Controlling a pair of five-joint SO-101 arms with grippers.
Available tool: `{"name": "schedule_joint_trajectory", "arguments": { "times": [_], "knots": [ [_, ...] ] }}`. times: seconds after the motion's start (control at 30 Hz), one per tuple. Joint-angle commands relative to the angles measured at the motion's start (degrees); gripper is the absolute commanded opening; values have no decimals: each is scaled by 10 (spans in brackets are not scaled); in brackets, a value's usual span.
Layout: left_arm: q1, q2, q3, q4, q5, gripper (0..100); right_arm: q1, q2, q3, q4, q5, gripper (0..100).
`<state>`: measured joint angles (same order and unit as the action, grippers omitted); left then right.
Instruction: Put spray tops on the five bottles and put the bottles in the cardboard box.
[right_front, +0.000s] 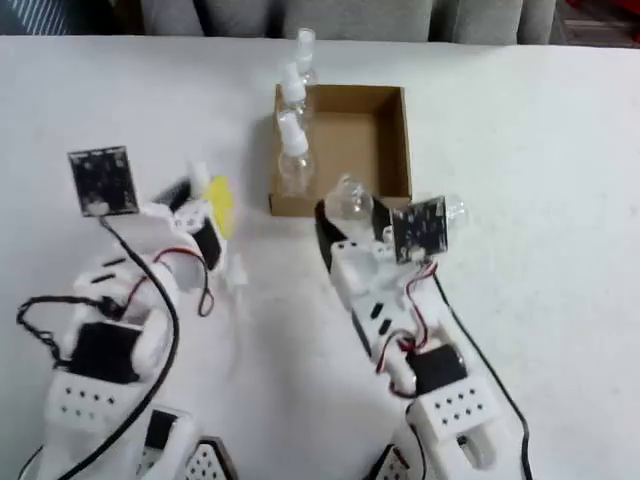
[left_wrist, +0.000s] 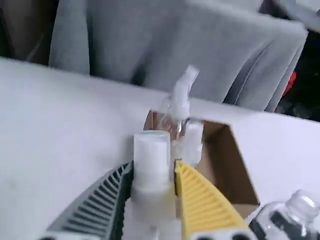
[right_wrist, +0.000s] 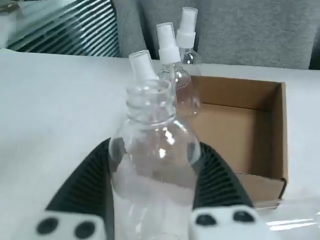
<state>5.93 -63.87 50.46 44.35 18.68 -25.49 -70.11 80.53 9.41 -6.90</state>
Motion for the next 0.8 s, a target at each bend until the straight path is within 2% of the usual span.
{"name": "schedule_joint_trajectory", "arguments": {
  "times": [0.0, 0.13, 0.27, 0.33, 0.53, 0.63, 0.77],
  "knots": [
    [-5, 6, -120, -52, -56, 22, -19, -67, 33, -22, -10, 15],
    [3, 26, -141, -189, -62, 22, -37, -136, 81, -18, -9, 15],
    [58, 56, -130, -347, -66, 22, -44, -195, 120, -17, -9, 15],
    [93, 69, -136, -386, -66, 22, -44, -220, 137, -16, -8, 15],
    [179, 130, -257, -299, -84, 22, -58, -274, 159, 13, 18, 15],
    [194, 177, -307, -271, -115, 22, -88, -299, 161, 49, 25, 15],
    [195, 212, -319, -257, -113, 22, -103, -329, 161, 86, 25, 15]
  ]
}}
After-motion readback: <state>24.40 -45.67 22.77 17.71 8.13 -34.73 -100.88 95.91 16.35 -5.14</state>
